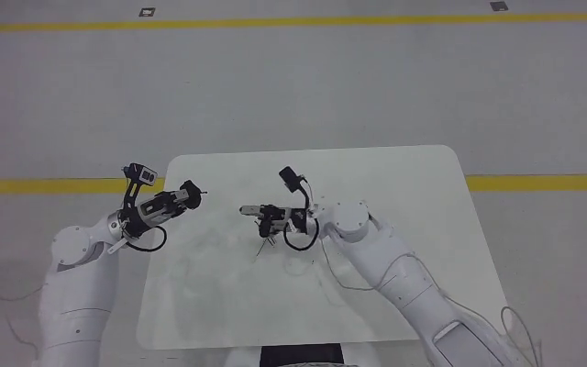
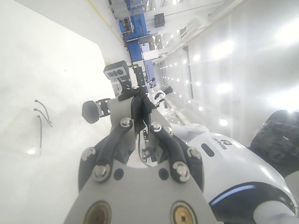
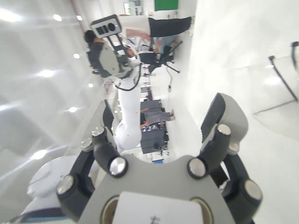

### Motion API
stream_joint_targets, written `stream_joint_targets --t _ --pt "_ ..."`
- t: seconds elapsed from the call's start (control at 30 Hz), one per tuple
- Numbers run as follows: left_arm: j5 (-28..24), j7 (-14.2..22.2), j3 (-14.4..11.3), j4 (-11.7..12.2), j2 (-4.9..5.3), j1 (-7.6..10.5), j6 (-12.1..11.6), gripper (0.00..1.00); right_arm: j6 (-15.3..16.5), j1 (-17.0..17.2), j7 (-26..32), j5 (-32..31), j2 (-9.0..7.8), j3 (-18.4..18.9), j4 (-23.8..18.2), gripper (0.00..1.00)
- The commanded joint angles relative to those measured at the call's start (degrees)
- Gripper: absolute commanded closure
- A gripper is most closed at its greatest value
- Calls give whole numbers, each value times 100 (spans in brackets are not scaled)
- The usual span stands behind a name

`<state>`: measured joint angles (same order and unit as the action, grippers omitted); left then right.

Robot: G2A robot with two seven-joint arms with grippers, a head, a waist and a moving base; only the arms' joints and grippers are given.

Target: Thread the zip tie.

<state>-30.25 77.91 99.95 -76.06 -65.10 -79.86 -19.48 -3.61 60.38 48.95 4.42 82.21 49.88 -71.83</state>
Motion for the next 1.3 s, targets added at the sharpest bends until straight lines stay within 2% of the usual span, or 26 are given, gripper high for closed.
stream_joint_targets --t 0.0,0.17,0.2,0.37,0.7,0.8,1.03,1.27 --pt "0 0 0 0 0 0 0 100 -377 -1 55 -546 -43 -87 -384 0" --pt "0 0 0 0 0 0 0 100 -1450 -117 0 -1977 -95 -502 -969 0" --pt "0 0 0 0 0 0 0 100 -1568 -142 56 -2131 -90 -605 -1032 0" --pt "0 0 0 0 0 0 0 100 -1538 -262 303 -2551 -56 -959 -1036 0" --pt "0 0 0 0 0 0 0 100 -1538 -262 303 -2551 -56 -959 -1036 0" --pt "0 0 0 0 0 0 0 100 -1587 -383 408 -3127 -32 -1249 -1051 0" --pt "0 0 0 0 0 0 0 100 -1587 -947 885 -3694 262 -1692 -559 0" --pt "0 0 0 0 0 0 0 100 -1587 -1282 1347 -3976 645 -2055 -142 0"
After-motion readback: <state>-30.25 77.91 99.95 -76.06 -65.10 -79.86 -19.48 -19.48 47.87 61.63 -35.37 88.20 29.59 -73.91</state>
